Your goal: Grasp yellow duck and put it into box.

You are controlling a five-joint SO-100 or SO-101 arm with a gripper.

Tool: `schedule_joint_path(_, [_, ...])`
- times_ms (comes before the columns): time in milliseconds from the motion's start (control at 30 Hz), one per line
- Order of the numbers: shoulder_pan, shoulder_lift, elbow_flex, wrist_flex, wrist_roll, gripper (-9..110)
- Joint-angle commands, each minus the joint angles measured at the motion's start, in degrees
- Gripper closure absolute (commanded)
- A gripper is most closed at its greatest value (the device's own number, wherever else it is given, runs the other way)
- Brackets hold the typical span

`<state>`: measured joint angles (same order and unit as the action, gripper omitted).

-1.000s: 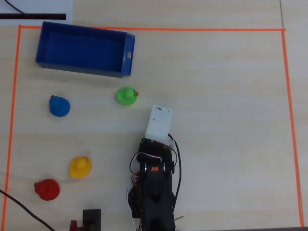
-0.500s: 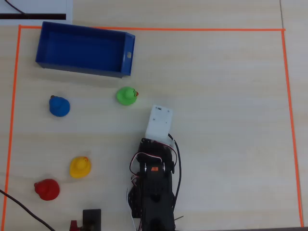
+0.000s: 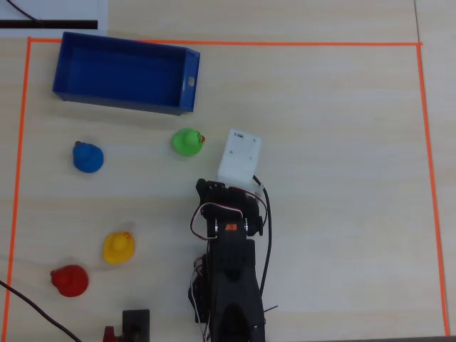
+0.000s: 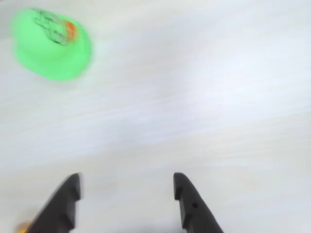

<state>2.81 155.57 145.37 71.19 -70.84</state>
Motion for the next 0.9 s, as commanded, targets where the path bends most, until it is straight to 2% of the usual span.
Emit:
schedule_joint_path(0, [-3.4,-10.1,-18.7,5.1,0.5,70])
schedule_joint_path(133, [-12.0,-16.1,-28.3,11.2,4.5,70])
schedule_joint_path(300, [-26.5,-23.5,-39.0,18.0,14.2,69])
schedule_joint_path(500, [-41.0,-29.8,-40.6,21.9,20.4,66])
schedule_joint_path(733, [-44.7,-27.5,-31.0,18.4,22.1,64])
schedule_joint_path(867, [-49.0,-27.5,-30.1,18.2,26.7,64])
